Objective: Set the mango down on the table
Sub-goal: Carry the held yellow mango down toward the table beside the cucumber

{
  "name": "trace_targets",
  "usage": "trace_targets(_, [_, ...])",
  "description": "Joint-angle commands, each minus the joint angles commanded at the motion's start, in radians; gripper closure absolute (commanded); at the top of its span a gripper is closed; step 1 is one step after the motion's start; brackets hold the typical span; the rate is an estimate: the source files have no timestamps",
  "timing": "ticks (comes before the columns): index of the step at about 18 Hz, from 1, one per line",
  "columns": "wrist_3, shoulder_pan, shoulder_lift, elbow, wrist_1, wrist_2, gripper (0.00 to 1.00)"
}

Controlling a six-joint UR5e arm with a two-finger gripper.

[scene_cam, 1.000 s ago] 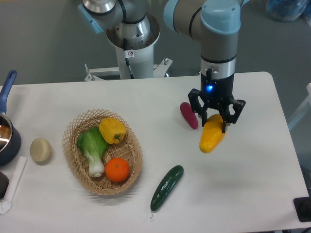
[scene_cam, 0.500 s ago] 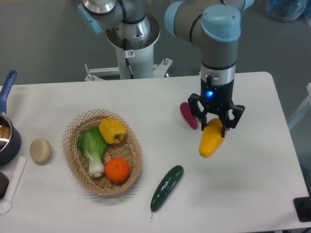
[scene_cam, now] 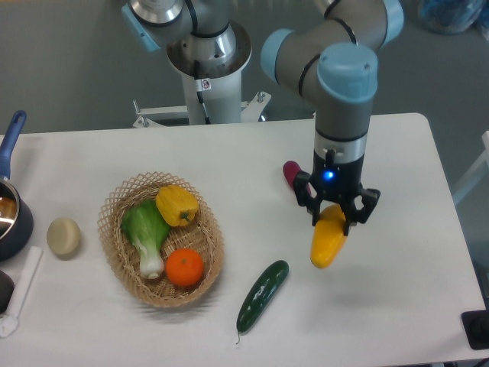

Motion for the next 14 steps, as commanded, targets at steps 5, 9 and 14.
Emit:
trace_targets(5, [0.000, 0.000, -0.061, 0.002, 0.021, 0.041, 0.74])
trace_targets(9, [-0.064, -0.003, -0.104, 0.006, 0.023, 0.035, 0.74])
trace_targets(14, [-0.137, 0.000, -0.138, 0.018, 0.026, 0.031, 0.73])
